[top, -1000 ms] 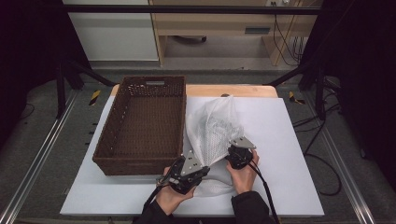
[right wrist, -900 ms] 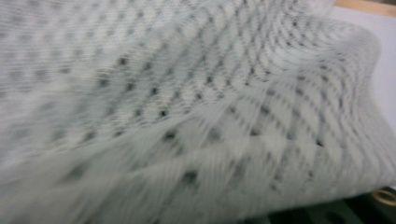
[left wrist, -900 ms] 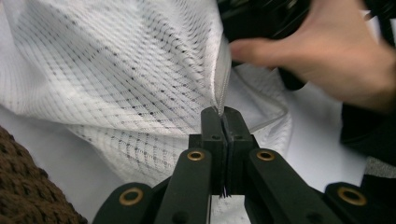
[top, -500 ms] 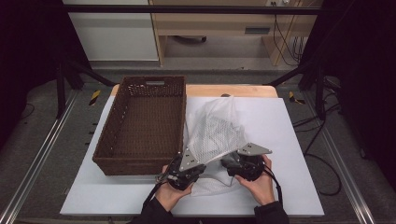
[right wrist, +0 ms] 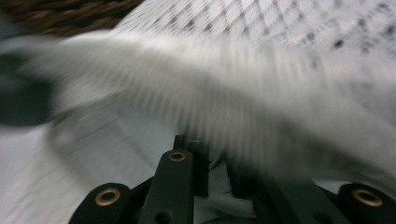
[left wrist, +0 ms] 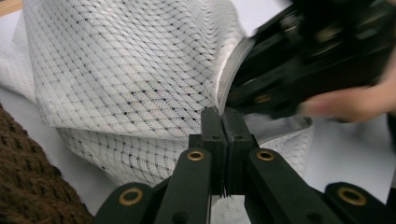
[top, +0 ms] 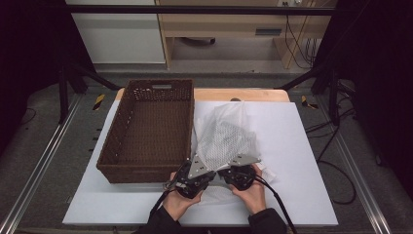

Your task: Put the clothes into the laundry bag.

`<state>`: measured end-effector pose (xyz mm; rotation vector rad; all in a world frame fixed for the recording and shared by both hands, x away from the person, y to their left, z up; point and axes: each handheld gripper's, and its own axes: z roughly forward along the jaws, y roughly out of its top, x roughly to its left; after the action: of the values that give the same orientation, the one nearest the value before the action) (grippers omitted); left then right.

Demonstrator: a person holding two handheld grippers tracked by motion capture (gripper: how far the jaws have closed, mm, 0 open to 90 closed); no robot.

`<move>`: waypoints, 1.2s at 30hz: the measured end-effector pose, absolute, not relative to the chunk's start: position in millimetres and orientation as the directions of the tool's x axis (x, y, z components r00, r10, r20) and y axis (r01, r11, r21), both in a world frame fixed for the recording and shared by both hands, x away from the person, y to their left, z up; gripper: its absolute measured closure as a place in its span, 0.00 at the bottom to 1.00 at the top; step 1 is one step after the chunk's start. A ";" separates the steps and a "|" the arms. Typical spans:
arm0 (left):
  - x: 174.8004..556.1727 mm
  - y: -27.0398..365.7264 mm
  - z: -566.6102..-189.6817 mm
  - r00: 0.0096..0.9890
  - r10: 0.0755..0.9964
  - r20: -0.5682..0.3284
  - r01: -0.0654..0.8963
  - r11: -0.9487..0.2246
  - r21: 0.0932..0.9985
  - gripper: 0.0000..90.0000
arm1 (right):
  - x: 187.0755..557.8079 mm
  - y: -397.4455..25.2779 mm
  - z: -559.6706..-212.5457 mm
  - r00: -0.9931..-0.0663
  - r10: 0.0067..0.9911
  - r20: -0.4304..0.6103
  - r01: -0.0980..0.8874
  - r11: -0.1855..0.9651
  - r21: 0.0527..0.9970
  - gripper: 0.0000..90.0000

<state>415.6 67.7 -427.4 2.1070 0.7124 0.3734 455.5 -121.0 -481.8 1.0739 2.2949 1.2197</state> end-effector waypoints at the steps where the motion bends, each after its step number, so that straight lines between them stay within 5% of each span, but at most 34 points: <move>1: 415.3 67.9 -427.0 0.793 0.609 0.007 0.353 -0.469 0.810 0.99 | 459.6 -118.5 -482.1 -0.648 0.761 0.041 0.463 0.350 0.815 0.91; 8: 412.7 69.3 -424.4 0.803 0.596 0.003 0.345 -0.468 0.814 0.99 | 487.1 -125.6 -485.0 -0.456 0.889 -0.031 0.471 0.270 0.840 0.91; 11: 413.7 67.4 -428.2 0.803 0.596 0.003 0.351 -0.478 0.805 0.99 | 490.2 -129.2 -485.1 -0.457 0.889 -0.026 0.465 0.264 0.845 0.89; 17: 417.1 66.8 -434.3 0.799 0.601 0.002 0.364 -0.486 0.794 0.99 | 474.0 -139.3 -469.2 -0.566 0.824 0.009 0.487 0.326 0.810 0.50; 20: 417.9 66.6 -435.0 0.797 0.604 0.006 0.364 -0.488 0.793 0.99 | 459.3 -150.2 -462.9 -0.590 0.807 -0.009 0.488 0.366 0.792 0.40; 24: 418.9 65.7 -437.0 0.795 0.606 0.006 0.369 -0.493 0.788 0.99 | 444.2 -166.4 -463.2 -0.594 0.805 -0.007 0.471 0.355 0.807 0.46; 28: 419.5 64.4 -439.1 0.796 0.606 0.004 0.374 -0.496 0.784 0.99 | 436.5 -174.6 -465.0 -0.613 0.790 0.019 0.460 0.337 0.822 0.86; 30: 419.3 63.3 -440.0 0.798 0.602 0.009 0.370 -0.502 0.782 0.99 | 436.8 -170.7 -466.3 -0.620 0.783 0.037 0.464 0.329 0.823 0.96; 36: 417.8 60.8 -442.9 0.804 0.595 0.008 0.371 -0.512 0.774 0.99 | 456.1 -140.0 -483.7 -0.648 0.760 0.058 0.491 0.358 0.794 1.00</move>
<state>417.8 60.8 -442.9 2.1662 0.7095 0.3468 456.1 -140.0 -483.7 1.1044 2.3053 1.1796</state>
